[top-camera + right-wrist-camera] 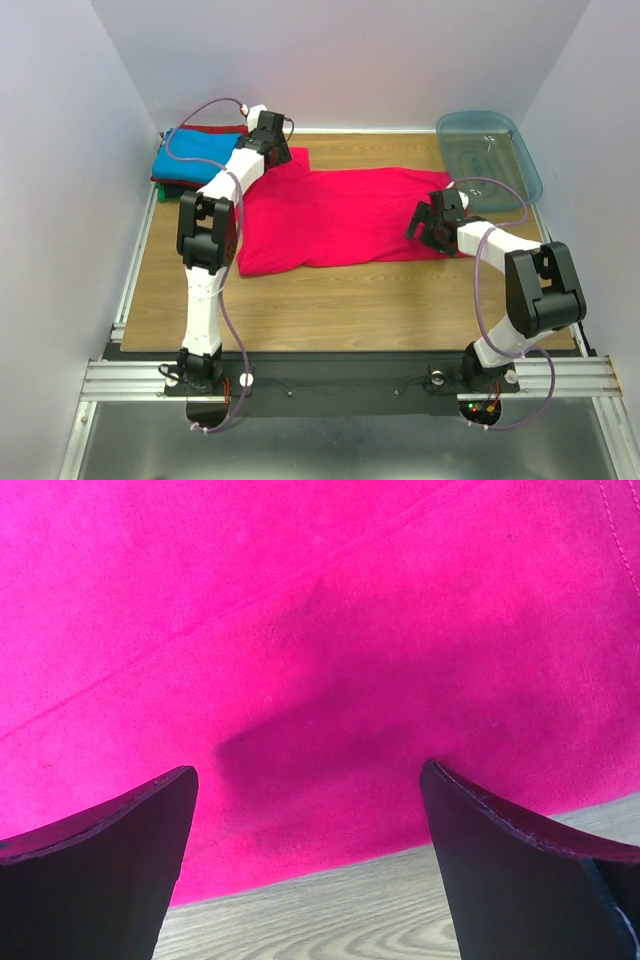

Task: Fold and stack the t-shirts
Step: Fold the tshirt

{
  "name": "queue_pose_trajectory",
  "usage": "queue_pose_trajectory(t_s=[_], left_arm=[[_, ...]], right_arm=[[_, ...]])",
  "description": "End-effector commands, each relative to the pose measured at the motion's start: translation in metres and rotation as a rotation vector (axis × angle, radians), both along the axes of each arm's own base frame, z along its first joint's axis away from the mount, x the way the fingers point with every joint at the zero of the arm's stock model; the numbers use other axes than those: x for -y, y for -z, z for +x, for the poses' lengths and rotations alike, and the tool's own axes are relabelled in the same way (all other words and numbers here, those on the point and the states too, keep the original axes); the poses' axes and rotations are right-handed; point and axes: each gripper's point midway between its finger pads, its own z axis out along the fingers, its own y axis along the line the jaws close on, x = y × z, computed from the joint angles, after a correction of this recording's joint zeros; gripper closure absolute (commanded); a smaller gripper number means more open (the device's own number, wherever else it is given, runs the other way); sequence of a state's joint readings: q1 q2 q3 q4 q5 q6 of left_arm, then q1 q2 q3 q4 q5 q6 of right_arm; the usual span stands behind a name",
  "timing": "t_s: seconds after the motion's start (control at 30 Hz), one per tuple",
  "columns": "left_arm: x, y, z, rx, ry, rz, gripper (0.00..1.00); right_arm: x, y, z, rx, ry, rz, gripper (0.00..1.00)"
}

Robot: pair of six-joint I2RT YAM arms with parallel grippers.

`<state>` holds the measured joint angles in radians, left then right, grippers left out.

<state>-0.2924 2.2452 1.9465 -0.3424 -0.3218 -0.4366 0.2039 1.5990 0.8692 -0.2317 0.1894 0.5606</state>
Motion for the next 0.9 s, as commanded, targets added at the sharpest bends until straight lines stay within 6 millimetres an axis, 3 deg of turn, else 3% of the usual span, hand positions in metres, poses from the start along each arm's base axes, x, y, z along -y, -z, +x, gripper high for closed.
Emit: queue_pose_trajectory(t_s=[0.0,0.13,0.23,0.3,0.33,0.37,0.43,0.63,0.73,0.87], left_arm=[[0.019,-0.063,-0.016,0.089,0.074,0.001,0.21],[0.039,-0.081,-0.062,0.124,0.121,-0.032,0.21],[0.045,-0.066,-0.124,0.113,0.144,-0.101,0.21],[0.055,-0.055,-0.148,0.1,0.174,-0.148,0.21],[0.058,-0.061,-0.158,0.12,0.18,-0.187,0.21],[0.053,-0.034,-0.175,0.066,0.156,-0.194,0.21],[0.055,-0.023,-0.184,0.069,0.161,-0.227,0.21],[0.051,0.051,-0.201,-0.108,0.133,-0.189,0.21],[0.061,0.077,-0.213,-0.193,0.175,-0.216,0.21],[0.049,0.109,-0.251,-0.273,0.133,-0.192,0.21]], right_arm=[[0.009,-0.011,-0.002,0.01,0.02,-0.039,0.0],[0.006,-0.03,0.007,0.059,-0.004,-0.029,0.0],[0.003,-0.04,0.013,0.087,-0.028,-0.028,0.0],[0.001,-0.044,0.018,0.104,-0.053,-0.031,0.0],[0.0,-0.046,0.022,0.116,-0.064,-0.03,0.0],[-0.002,-0.045,0.027,0.122,-0.077,-0.036,0.0],[-0.007,-0.043,0.039,0.146,-0.114,-0.035,0.0],[-0.024,-0.014,0.046,0.12,-0.154,0.037,0.0],[-0.024,-0.001,0.027,0.081,-0.134,0.068,0.0],[-0.015,0.012,-0.015,0.037,-0.073,0.09,0.0]])
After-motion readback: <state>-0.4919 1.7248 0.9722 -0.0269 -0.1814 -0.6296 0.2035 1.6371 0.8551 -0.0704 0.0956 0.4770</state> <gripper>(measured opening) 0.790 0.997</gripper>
